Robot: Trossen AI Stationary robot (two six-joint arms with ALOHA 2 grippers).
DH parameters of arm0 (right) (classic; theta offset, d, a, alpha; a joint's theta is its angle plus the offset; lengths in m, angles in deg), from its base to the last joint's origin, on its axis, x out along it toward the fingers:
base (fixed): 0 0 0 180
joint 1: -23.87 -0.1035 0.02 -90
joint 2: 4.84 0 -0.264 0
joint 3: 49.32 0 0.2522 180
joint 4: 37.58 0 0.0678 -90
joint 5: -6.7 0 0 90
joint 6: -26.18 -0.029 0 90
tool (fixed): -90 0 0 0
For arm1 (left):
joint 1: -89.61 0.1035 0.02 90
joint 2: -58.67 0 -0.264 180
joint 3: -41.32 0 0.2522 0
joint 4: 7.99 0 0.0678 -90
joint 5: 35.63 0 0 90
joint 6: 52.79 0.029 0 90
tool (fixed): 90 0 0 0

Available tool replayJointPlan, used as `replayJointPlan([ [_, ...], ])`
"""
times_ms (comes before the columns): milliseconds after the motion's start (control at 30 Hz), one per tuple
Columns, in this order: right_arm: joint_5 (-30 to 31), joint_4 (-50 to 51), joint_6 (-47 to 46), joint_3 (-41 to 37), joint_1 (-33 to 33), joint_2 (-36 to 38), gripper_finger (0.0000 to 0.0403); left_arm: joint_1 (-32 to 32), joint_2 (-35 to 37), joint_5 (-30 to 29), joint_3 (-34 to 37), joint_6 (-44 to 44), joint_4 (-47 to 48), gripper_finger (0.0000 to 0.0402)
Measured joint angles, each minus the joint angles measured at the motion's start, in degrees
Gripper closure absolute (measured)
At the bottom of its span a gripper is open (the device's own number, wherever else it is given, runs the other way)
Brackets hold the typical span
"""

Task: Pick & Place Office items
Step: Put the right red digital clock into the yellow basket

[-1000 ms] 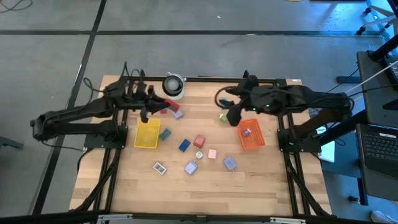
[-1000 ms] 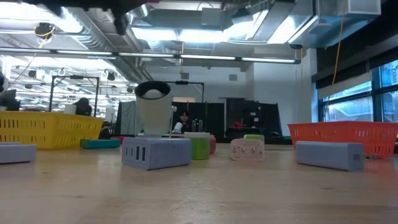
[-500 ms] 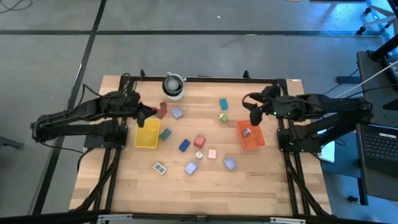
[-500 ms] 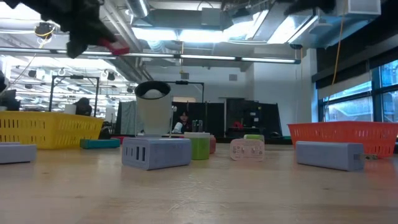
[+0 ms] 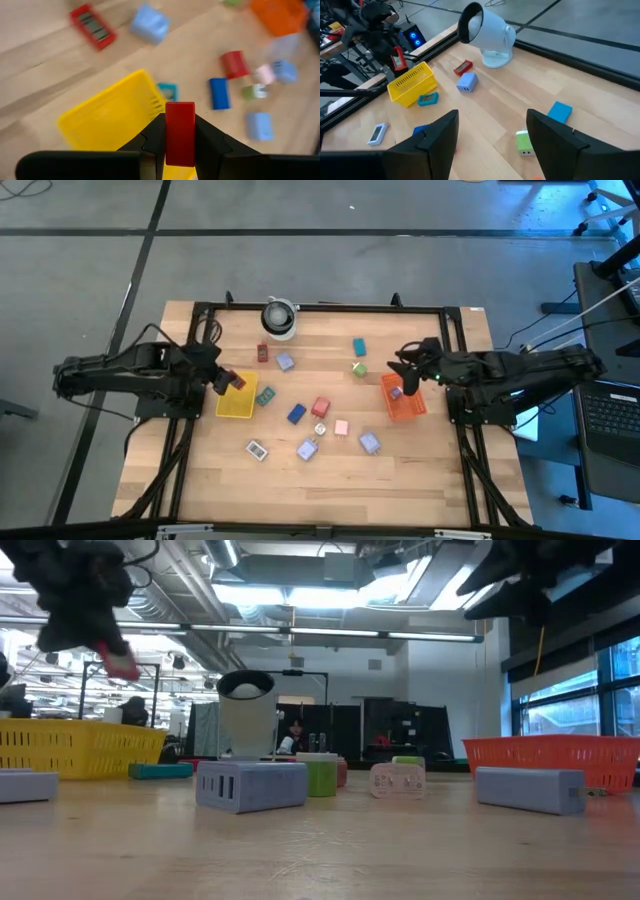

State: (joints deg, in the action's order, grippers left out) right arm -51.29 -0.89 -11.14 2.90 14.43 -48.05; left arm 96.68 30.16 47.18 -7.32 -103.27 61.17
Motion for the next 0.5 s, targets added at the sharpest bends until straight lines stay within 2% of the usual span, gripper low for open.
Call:
replayJointPlan([
  [100, 0.06, -1.78, -0.05, -1.06, -0.04, -0.70, 0.0170, -1.04, -0.69, -3.13, 0.01, -2.16, 2.39, 0.0334],
  [500, -0.07, -4.94, 0.09, -2.40, -0.04, -4.03, 0.0170, -4.41, -10.27, -6.43, 2.15, -5.59, 1.79, 0.0334],
])
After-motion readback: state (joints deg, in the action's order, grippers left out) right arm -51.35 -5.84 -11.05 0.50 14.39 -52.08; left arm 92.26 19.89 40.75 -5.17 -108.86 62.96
